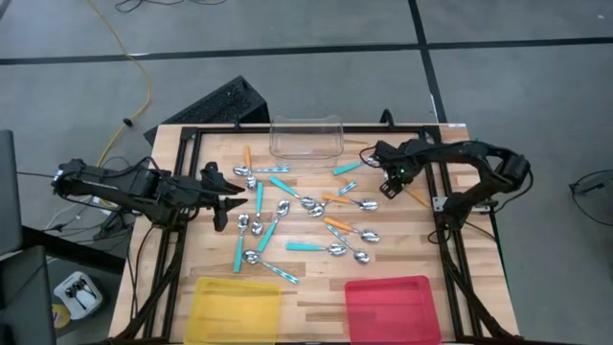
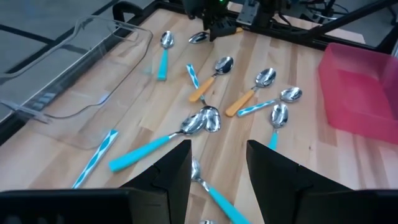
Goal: Sort silverware by color (type)
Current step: Put the yellow spoon into the yellow bin
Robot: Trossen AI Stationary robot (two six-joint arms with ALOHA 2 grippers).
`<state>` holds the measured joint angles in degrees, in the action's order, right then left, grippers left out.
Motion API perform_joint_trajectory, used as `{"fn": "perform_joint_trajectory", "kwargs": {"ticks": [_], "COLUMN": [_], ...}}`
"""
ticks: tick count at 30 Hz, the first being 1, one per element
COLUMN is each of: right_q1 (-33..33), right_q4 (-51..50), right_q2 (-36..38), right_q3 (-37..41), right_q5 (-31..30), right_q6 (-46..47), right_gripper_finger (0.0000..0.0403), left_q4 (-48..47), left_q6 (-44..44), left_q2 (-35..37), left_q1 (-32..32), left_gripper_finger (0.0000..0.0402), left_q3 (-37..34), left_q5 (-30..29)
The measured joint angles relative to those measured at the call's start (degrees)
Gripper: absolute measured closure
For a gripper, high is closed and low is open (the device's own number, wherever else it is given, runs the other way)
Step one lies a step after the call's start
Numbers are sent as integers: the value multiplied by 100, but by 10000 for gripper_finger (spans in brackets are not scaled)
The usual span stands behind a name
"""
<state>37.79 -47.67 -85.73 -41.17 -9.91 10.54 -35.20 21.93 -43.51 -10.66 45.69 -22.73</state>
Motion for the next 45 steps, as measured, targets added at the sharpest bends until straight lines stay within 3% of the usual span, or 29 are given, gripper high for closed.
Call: {"fn": "perform_joint_trajectory", "kwargs": {"ticks": [7,18,26,35,40,45], "right_q1": [267,417,360,-45,-571,-1462], "right_q4": [209,313,442,444,769,1772], "right_q2": [-143,-150,152,1737,2600,3175], "right_q3": [81,133,163,146,146,142], "right_q5": [212,299,-10,-9,66,101], "right_q6": [-76,-35,-37,312,608,761], "right_gripper_finger": [190,366,368,385,385,385], "left_q4": [3,4,2,0,-3,-3], "left_q6": [-21,-22,-22,-42,-48,-49], "left_q2": [0,0,0,0,0,0], "left_q1": [2,2,2,2,2,2], "left_gripper_finger": [264,264,264,264,264,264], "left_q3": [0,0,0,0,0,0], "left_q5": [-51,-75,-87,-247,-478,-583]}}
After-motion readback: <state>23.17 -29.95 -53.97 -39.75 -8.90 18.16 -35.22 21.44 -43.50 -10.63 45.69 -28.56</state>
